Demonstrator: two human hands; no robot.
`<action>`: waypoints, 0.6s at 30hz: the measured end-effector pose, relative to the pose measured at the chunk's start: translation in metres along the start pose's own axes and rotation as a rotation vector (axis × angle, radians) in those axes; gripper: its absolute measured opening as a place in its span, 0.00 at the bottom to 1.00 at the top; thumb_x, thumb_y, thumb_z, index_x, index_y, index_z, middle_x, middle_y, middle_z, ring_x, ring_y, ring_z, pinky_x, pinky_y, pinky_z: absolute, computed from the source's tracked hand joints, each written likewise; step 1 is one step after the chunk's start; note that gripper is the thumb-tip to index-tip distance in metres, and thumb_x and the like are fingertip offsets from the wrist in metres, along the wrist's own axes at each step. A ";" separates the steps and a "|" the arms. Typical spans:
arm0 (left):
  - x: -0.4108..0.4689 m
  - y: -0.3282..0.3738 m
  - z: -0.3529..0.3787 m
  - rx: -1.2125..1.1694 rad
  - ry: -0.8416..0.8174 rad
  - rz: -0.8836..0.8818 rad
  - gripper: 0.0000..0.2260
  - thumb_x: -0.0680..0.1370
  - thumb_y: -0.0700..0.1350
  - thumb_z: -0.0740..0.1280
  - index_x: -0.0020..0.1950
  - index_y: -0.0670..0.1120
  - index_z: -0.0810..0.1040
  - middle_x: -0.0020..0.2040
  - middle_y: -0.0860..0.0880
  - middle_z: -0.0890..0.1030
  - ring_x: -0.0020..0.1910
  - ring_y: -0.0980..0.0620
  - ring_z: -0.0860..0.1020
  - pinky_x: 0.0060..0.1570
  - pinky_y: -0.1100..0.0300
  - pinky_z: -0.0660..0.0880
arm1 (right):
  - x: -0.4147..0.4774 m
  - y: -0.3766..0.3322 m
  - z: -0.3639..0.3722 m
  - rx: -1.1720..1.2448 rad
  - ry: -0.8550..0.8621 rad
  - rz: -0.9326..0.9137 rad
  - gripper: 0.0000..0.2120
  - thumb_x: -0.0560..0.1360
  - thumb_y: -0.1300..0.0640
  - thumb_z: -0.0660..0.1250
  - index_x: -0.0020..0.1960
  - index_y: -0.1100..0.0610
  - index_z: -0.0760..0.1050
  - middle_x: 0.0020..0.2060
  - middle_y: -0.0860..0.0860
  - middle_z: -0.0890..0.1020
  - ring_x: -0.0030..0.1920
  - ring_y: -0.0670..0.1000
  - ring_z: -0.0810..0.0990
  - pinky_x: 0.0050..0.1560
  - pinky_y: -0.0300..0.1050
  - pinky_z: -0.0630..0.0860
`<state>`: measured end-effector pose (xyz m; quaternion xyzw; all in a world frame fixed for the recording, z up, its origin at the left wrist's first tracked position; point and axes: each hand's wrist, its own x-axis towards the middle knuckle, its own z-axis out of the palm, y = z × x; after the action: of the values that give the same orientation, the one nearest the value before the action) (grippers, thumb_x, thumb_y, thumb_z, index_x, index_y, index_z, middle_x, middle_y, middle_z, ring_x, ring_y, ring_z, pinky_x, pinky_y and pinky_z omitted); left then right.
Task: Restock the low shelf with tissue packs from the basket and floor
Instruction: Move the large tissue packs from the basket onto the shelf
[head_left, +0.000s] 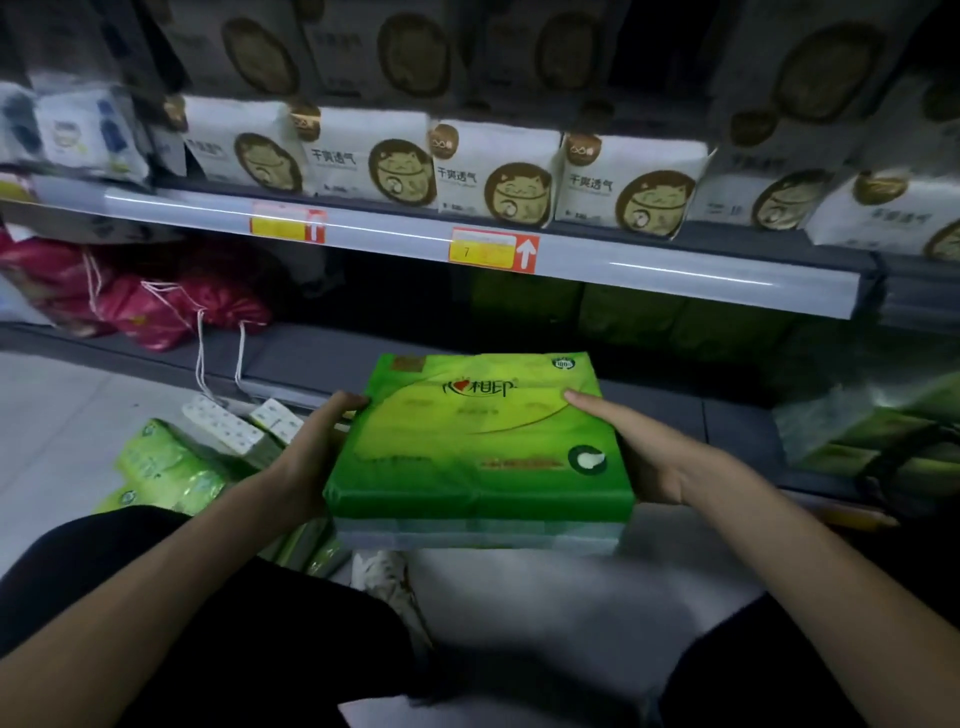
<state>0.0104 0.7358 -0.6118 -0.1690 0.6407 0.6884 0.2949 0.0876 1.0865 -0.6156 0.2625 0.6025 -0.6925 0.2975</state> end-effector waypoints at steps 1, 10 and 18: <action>0.000 0.000 -0.004 0.003 0.016 -0.011 0.37 0.67 0.61 0.73 0.70 0.41 0.77 0.68 0.34 0.78 0.67 0.31 0.77 0.69 0.33 0.72 | 0.002 0.002 0.003 0.028 -0.008 -0.003 0.42 0.59 0.32 0.82 0.66 0.53 0.81 0.61 0.57 0.85 0.62 0.61 0.84 0.70 0.62 0.74; 0.020 -0.007 -0.009 0.161 -0.031 -0.112 0.32 0.66 0.57 0.73 0.67 0.42 0.80 0.63 0.37 0.82 0.64 0.35 0.80 0.70 0.36 0.71 | 0.010 0.015 0.011 -0.092 0.066 -0.077 0.36 0.61 0.38 0.83 0.64 0.54 0.81 0.55 0.52 0.87 0.60 0.54 0.85 0.67 0.55 0.77; 0.054 0.002 0.012 0.274 -0.008 0.004 0.02 0.73 0.39 0.62 0.45 0.43 0.72 0.43 0.44 0.73 0.45 0.45 0.72 0.49 0.51 0.73 | 0.036 0.012 0.007 -0.179 0.174 -0.326 0.38 0.63 0.59 0.85 0.69 0.50 0.75 0.58 0.45 0.86 0.56 0.47 0.86 0.58 0.47 0.82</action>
<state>-0.0307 0.7574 -0.6423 -0.1231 0.7280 0.5955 0.3165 0.0714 1.0750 -0.6490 0.1928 0.7197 -0.6498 0.1503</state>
